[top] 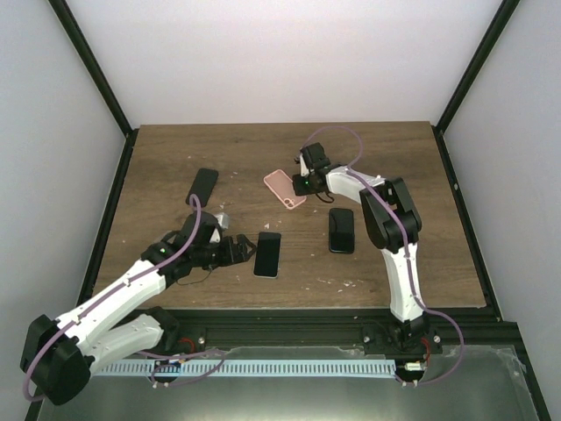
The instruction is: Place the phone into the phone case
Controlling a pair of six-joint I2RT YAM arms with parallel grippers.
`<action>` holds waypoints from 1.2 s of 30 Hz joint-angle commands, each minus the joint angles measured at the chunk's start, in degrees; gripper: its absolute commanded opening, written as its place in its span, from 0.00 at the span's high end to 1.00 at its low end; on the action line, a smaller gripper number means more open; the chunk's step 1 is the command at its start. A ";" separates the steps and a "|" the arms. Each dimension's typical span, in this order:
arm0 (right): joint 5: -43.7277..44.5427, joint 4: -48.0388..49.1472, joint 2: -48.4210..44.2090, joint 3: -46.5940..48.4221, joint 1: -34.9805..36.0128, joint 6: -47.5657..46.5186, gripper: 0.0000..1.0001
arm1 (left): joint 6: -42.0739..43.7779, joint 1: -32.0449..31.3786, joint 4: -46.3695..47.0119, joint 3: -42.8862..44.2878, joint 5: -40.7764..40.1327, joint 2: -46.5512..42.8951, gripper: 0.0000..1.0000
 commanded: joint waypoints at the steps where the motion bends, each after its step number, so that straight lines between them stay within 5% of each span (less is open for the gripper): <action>1: 4.44 -3.50 3.28 4.07 2.73 -1.44 0.77 | -0.43 0.14 -1.14 -0.75 -0.79 -1.46 0.03; 10: 9.53 -4.68 1.59 3.98 4.13 -0.48 0.99 | -0.44 0.24 -1.87 -1.21 -1.42 -2.56 0.03; 21: 11.37 -10.44 -11.85 -10.45 8.81 10.63 0.99 | 0.91 0.19 -2.76 -0.68 -3.08 -1.31 0.06; 29: 9.80 -9.93 -24.95 -29.30 11.99 20.08 0.99 | -1.22 0.17 3.50 -3.25 2.91 1.95 0.14; 36: 11.27 -10.80 -30.22 -35.71 12.67 23.41 0.94 | -2.22 0.24 9.05 -5.66 4.83 5.69 0.15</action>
